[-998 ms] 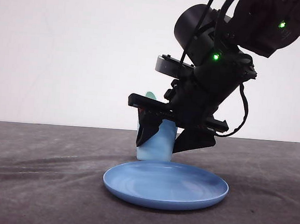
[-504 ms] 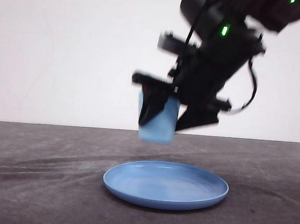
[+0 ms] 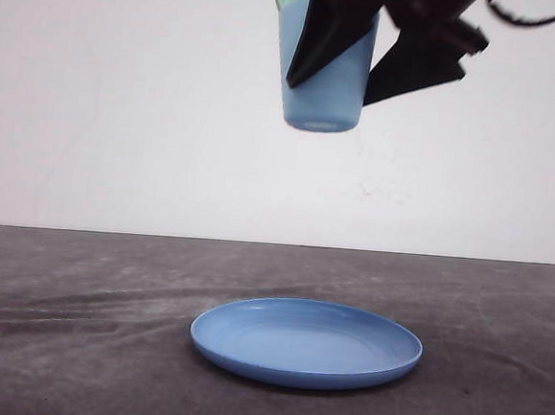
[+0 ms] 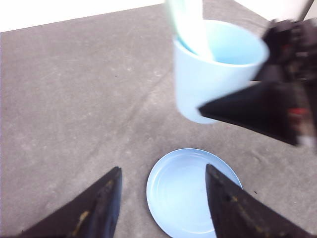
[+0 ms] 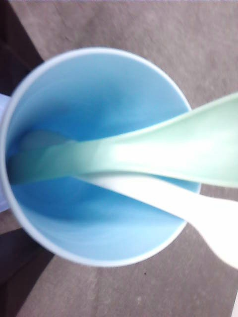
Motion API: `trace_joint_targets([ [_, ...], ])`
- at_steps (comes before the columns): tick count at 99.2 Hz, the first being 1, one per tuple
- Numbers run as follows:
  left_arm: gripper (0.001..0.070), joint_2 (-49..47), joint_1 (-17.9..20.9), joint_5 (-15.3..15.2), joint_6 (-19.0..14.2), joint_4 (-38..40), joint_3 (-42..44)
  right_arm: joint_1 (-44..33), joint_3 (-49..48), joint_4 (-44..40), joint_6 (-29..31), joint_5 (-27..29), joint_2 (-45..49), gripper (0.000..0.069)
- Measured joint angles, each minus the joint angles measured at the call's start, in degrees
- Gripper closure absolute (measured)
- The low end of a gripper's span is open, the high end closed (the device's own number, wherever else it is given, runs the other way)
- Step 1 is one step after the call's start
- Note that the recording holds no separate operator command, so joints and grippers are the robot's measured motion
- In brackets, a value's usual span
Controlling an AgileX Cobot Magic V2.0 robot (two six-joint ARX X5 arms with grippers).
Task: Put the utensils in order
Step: 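Lift the cup with the right gripper above the plate, then lower the cup onto the center of the blue plate with the right gripper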
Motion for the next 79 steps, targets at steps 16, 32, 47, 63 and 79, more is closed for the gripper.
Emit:
trace_joint_targets([
  [16, 0.0388, 0.00, 0.00, 0.00, 0.00, 0.00, 0.00, 1.11, 0.00, -3.04, -0.85, 0.07, -0.63, 0.0290],
  [32, 0.0388, 0.00, 0.00, 0.00, 0.00, 0.00, 0.00, 1.86, -1.75, -2.27, -1.07, 1.33, -0.63, 0.0290],
  [47, 0.0388, 0.00, 0.00, 0.00, 0.00, 0.00, 0.00, 2.38, -6.82, 0.98, -0.83, 1.38, -0.63, 0.0291],
  [63, 0.0388, 0.07, 0.00, 0.00, 0.00, 0.02, 0.00, 3.87, -13.68, 9.68, 0.37, 1.57, -0.63, 0.0292],
  [79, 0.0388, 1.05, 0.00, 0.00, 0.00, 0.07, 0.00, 6.10, -19.71, 18.16, 2.27, 3.45, -0.37, 0.0294],
])
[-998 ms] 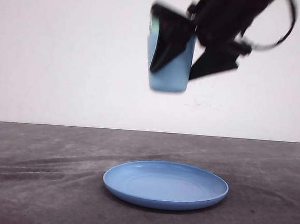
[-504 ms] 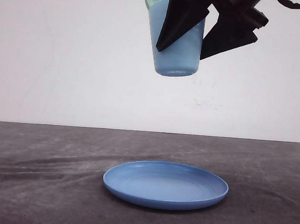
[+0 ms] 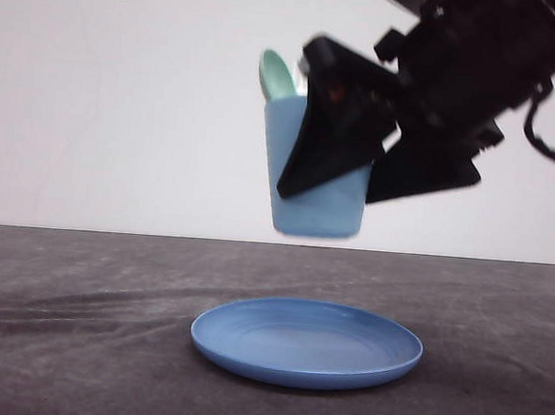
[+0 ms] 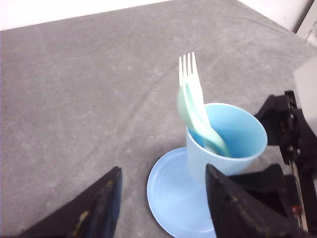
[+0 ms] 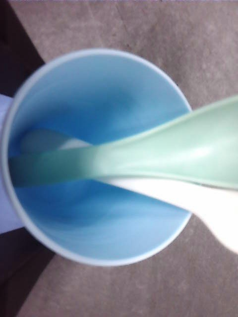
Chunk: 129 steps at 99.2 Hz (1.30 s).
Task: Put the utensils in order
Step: 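Lower the cup onto the center of the blue plate with the right gripper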
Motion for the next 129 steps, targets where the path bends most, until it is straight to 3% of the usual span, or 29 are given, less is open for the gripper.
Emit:
trace_joint_targets([
  [47, 0.0388, 2.27, 0.00, 0.02, -0.02, 0.07, 0.00, 1.68, -2.51, 10.38, 1.46, 2.34, 12.22, 0.0296],
  [98, 0.0388, 2.27, 0.00, 0.02, -0.02, 0.02, 0.00, 1.68, -2.54, 11.63, 2.08, 3.37, 14.93, 0.0293],
  [105, 0.0388, 2.27, 0.00, 0.02, -0.04, 0.02, 0.00, 1.68, -2.51, 11.61, 2.32, 2.47, 14.95, 0.0254],
  [117, 0.0388, 2.27, 0.00, 0.02, -0.02, 0.00, 0.00, 1.73, -2.51, 11.52, 3.26, 1.88, 14.95, 0.0118],
  [129, 0.0388, 2.27, 0.00, 0.02, -0.02, 0.00, 0.00, 1.73, -2.51, 10.58, 4.02, 0.83, 14.93, 0.0079],
])
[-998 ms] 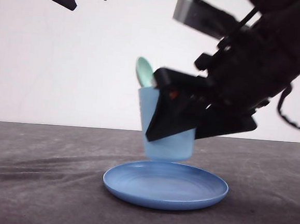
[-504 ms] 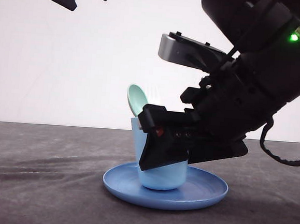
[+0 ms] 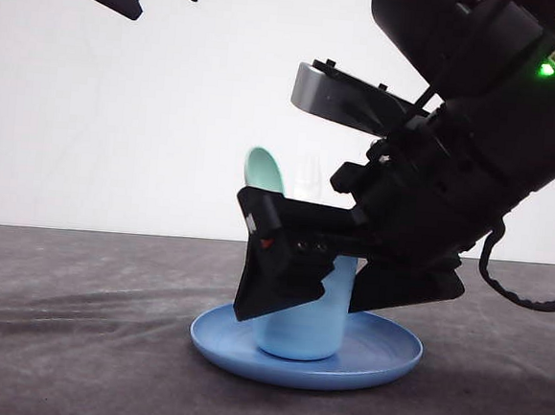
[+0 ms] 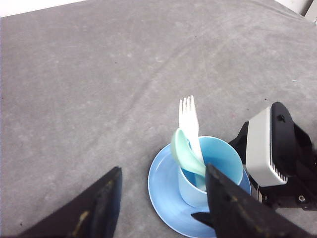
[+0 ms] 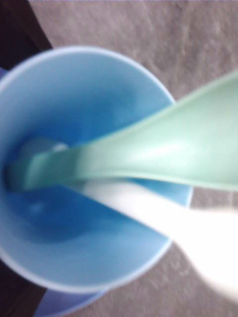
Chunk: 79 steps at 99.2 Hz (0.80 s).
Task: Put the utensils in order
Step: 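Lower the cup onto the center of the blue plate with the right gripper, then open the right gripper and raise it away from the cup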
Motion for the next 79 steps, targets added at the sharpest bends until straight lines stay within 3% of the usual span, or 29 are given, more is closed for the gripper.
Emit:
trace_joint_targets([
  [22, 0.0388, 0.00, 0.00, 0.00, 0.00, 0.02, 0.00, 0.00, 0.00, -7.30, 0.24, 0.00, -5.25, 0.0072],
  [57, 0.0388, -0.98, 0.00, 0.00, -0.15, 0.09, 0.00, 0.00, 0.46, -24.46, 0.24, 0.02, -26.10, 0.0072],
  [79, 0.0388, -3.54, 0.00, 0.00, -0.66, 0.20, 0.00, 0.00, 9.57, -35.65, 0.20, 4.35, -38.16, 0.0072],
])
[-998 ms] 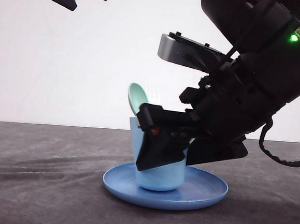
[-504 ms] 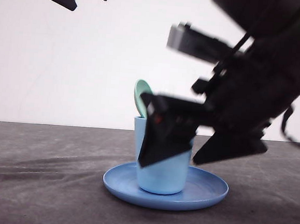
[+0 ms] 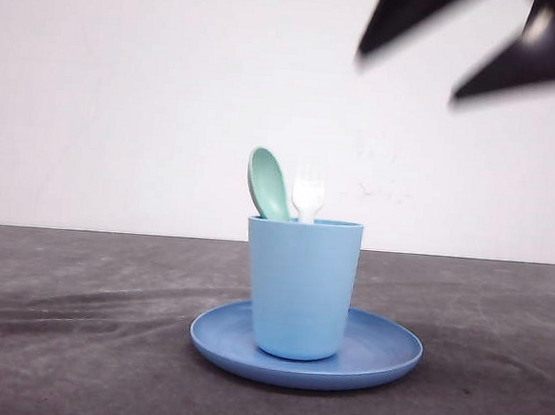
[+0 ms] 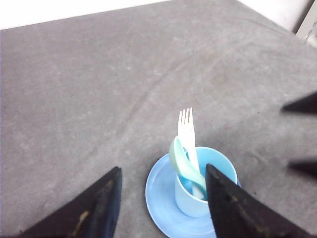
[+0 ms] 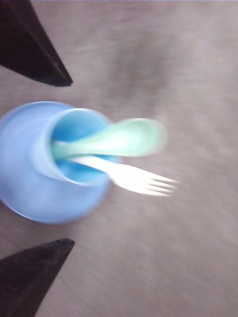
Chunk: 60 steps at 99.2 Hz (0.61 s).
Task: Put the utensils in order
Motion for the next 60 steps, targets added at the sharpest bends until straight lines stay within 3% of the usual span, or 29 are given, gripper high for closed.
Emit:
trace_joint_targets([
  [26, 0.0388, -3.37, 0.00, 0.00, -1.11, -0.07, 0.00, 0.00, 13.42, -10.47, -1.55, 1.70, -2.21, 0.0072],
  [47, 0.0388, -6.03, 0.00, 0.00, -2.21, -0.07, 0.00, 0.00, 14.75, -11.89, -1.95, 1.75, -2.10, 0.0079],
  [53, 0.0391, -6.60, 0.00, 0.00, -2.32, -0.04, 0.00, 0.00, 14.75, -11.85, -1.97, 1.75, -1.95, 0.0149],
  [60, 0.0421, -6.99, 0.00, 0.00, -2.32, -0.09, 0.00, 0.00, 14.75, -11.82, -2.03, 1.75, -1.97, 0.0339],
])
